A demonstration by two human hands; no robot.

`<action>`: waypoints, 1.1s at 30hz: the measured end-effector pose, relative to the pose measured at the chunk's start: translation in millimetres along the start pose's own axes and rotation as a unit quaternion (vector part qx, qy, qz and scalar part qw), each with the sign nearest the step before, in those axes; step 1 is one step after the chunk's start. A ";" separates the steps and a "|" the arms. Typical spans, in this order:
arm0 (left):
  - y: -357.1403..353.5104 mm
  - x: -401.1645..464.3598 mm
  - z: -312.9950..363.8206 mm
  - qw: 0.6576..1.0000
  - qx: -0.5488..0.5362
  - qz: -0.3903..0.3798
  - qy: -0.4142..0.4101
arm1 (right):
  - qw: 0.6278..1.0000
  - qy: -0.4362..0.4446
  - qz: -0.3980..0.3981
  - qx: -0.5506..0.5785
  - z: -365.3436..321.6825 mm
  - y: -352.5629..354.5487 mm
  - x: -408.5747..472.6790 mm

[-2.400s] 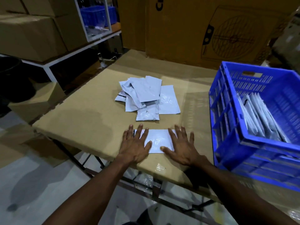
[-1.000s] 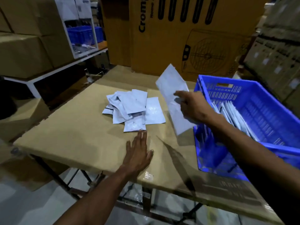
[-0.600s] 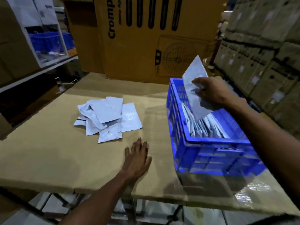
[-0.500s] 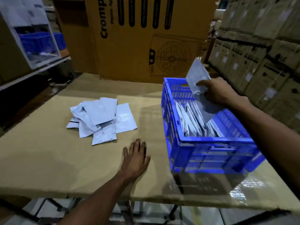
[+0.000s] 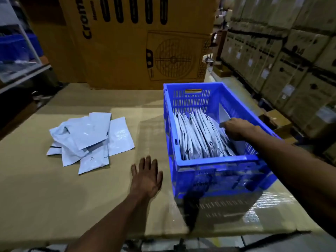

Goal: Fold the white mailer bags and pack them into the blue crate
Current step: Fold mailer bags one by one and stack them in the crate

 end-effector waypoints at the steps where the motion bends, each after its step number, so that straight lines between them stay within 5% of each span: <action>1: -0.3 -0.4 -0.1 1.000 0.000 0.012 -0.001 | 1.000 0.009 -0.014 0.019 -2.1 -7.5 5.9; 27: 1.9 -1.2 0.3 0.999 0.001 0.052 0.004 | 0.975 -0.038 -0.104 0.192 -16.4 -48.0 41.9; 33: 3.0 -0.7 -0.2 0.999 -0.003 0.051 0.006 | 0.980 -0.024 -0.043 0.194 -17.0 -39.5 46.0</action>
Point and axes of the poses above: each hand's wrist, its own x-axis towards the middle knuckle, its own y-axis out of the back of the hand, z = x × y, the point moved 6 cm from there along x, towards the middle knuckle, and after that the axes turned 3 degrees about -x, right-handed, at the moved point
